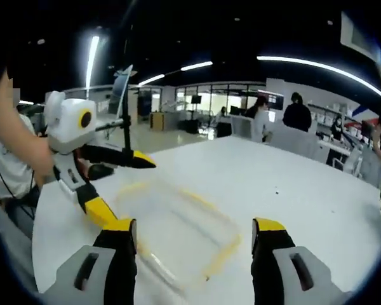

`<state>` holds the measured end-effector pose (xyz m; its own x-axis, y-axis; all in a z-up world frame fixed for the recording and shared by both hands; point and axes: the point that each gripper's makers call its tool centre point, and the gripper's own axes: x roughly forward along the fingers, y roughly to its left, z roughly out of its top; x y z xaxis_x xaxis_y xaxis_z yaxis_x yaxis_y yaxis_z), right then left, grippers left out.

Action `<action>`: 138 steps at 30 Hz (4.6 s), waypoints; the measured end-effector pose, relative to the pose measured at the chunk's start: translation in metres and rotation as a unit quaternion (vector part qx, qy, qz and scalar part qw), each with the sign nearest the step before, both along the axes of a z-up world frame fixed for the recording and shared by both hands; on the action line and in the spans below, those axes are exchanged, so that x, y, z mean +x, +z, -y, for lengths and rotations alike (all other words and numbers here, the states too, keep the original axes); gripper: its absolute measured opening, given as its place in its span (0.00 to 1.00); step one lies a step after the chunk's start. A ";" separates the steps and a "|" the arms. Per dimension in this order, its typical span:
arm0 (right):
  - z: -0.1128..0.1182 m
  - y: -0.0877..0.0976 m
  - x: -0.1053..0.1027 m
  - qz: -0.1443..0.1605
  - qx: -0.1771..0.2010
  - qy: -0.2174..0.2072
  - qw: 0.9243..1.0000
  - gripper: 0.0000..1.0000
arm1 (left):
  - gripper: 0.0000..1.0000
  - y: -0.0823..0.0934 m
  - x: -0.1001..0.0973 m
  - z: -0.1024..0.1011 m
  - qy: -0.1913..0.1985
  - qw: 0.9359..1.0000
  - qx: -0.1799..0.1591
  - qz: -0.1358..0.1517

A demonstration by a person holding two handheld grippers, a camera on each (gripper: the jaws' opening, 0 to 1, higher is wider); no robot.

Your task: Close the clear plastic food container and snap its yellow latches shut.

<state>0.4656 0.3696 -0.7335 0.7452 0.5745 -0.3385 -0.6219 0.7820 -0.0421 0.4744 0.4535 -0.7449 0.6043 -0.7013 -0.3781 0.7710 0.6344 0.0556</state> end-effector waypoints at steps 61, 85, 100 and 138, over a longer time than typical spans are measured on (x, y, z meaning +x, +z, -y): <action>0.050 0.044 -0.141 -0.016 0.047 -0.055 0.997 0.77 | 0.83 0.054 -0.138 -0.056 0.060 0.993 -0.096 -0.032; 0.066 0.056 -0.183 -0.025 0.077 -0.082 0.993 0.74 | 0.81 0.050 -0.182 -0.047 0.038 0.994 -0.097 -0.034; 0.075 0.061 -0.213 -0.024 0.084 -0.075 0.993 0.75 | 0.79 0.053 -0.210 -0.037 0.045 0.992 -0.109 -0.037; 0.052 0.035 -0.229 -0.026 0.029 -0.028 0.999 0.68 | 0.70 0.012 -0.232 -0.025 0.037 0.997 -0.041 -0.046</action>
